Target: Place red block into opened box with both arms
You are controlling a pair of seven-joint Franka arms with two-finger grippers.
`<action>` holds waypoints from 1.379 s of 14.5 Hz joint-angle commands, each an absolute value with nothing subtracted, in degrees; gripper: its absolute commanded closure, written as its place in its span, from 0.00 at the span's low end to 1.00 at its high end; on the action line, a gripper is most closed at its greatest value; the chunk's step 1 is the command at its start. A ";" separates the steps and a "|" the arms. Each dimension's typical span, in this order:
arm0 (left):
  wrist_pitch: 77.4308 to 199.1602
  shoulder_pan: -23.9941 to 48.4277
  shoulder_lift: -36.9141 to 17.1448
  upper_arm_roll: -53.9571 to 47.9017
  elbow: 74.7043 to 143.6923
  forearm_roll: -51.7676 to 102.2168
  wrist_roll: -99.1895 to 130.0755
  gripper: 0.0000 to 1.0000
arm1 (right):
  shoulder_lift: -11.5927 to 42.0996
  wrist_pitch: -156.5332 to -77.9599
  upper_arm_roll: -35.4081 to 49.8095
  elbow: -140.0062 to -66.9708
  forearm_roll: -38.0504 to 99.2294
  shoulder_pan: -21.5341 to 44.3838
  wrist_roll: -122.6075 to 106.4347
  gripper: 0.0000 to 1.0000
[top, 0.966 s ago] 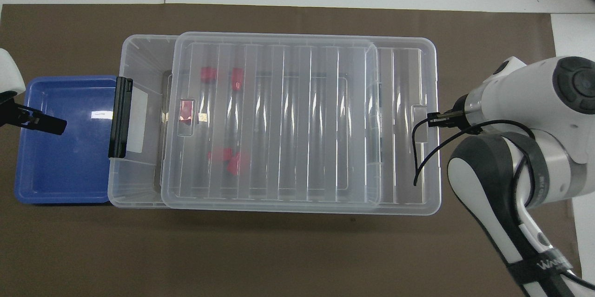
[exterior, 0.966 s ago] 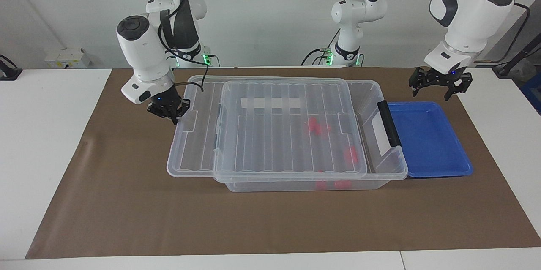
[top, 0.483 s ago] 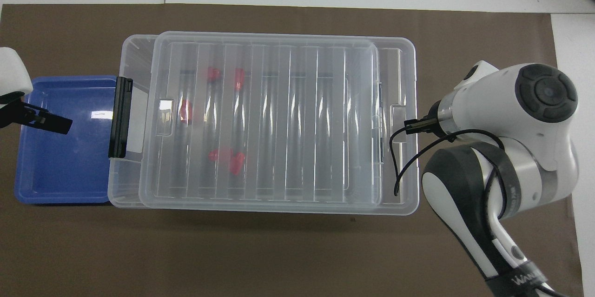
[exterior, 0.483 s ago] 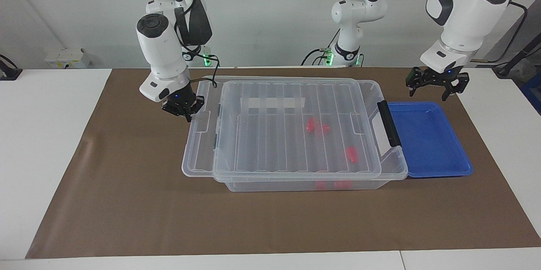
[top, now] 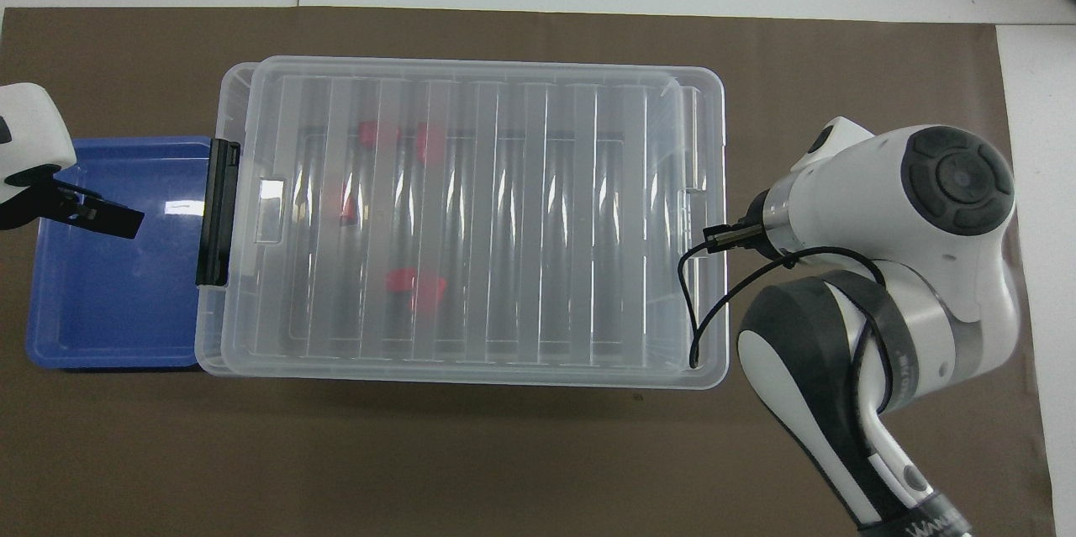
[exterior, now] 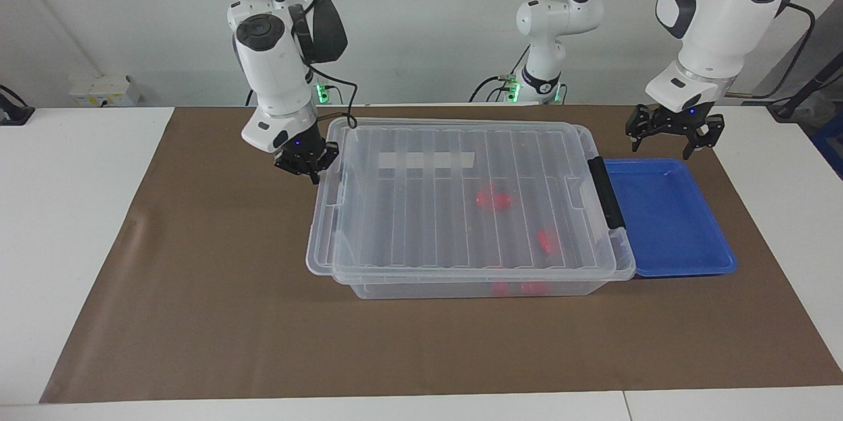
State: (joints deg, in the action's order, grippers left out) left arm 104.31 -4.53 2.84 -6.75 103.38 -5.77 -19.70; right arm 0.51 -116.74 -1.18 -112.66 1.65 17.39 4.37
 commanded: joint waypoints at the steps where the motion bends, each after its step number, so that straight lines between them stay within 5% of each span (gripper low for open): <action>1: 106.00 -2.56 4.04 -5.37 104.85 -5.19 -18.64 0.00 | -0.97 -116.10 -0.88 -113.99 3.16 18.54 3.87 1.00; 5: 105.47 6.93 3.16 2.28 104.33 -5.19 -13.02 0.00 | -1.05 -116.10 -0.88 -113.99 3.16 19.25 3.96 1.00; 17: 101.18 7.82 4.57 1.32 102.58 -1.93 -5.80 0.00 | -3.86 -112.76 -1.49 -113.20 3.25 12.67 3.16 1.00; 18: 100.29 7.65 4.66 0.97 102.05 -1.93 -5.80 0.00 | -4.13 -112.50 -1.49 -113.12 3.25 11.00 3.34 0.69; 19: 99.67 7.47 5.18 0.71 102.04 -1.93 -5.80 0.00 | -4.13 -112.50 -1.58 -112.77 3.25 9.33 3.77 0.27; 20: 98.01 7.30 5.62 1.05 101.95 -1.93 -5.97 0.00 | -4.13 -112.50 -1.58 -111.89 3.25 7.40 3.78 0.00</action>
